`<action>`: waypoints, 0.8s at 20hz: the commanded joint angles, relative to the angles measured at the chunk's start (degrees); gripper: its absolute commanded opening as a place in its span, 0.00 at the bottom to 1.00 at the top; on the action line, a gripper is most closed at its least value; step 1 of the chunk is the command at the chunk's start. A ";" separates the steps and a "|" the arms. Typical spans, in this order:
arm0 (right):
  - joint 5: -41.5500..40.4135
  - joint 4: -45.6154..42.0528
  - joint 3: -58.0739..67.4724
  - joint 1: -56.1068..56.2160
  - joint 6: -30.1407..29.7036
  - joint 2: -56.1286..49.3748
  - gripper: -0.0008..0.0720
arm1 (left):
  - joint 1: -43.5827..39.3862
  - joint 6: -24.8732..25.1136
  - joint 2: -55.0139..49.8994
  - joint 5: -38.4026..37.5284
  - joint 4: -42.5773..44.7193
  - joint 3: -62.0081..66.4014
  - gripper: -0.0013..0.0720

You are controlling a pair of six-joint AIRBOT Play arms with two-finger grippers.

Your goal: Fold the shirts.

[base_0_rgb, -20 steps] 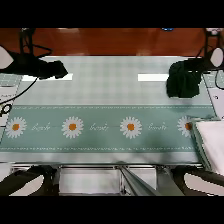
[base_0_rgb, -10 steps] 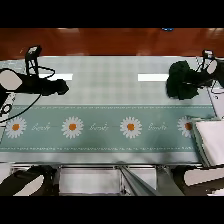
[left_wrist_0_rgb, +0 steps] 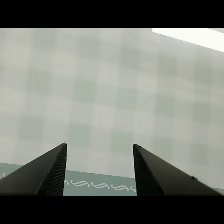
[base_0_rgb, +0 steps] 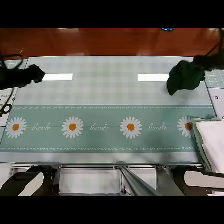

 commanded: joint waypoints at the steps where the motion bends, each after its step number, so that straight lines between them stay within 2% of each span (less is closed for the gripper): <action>1: 0.98 8.35 6.01 -0.02 -3.28 10.71 0.05 | 2.49 -0.35 7.67 -2.40 -0.76 -0.39 0.71; 5: 2.14 14.14 14.71 -0.02 -3.30 17.33 0.05 | 2.38 -0.37 15.23 -6.54 -1.79 -3.93 0.71; 7: 4.42 20.04 18.99 0.00 -3.63 19.02 0.05 | 2.38 -0.37 18.56 -7.34 -3.74 -6.93 0.71; 9: 6.51 26.73 21.07 0.83 -6.45 20.44 0.05 | 2.38 -0.35 21.18 -7.32 -6.32 -9.73 0.71; 13: 6.95 24.13 21.66 15.37 -6.67 23.19 0.05 | 2.38 -0.35 23.47 -7.74 -8.15 -13.11 0.71; 16: 7.23 15.43 21.64 30.34 -2.89 22.21 0.05 | 2.38 0.17 23.47 -8.66 -8.11 -13.25 0.71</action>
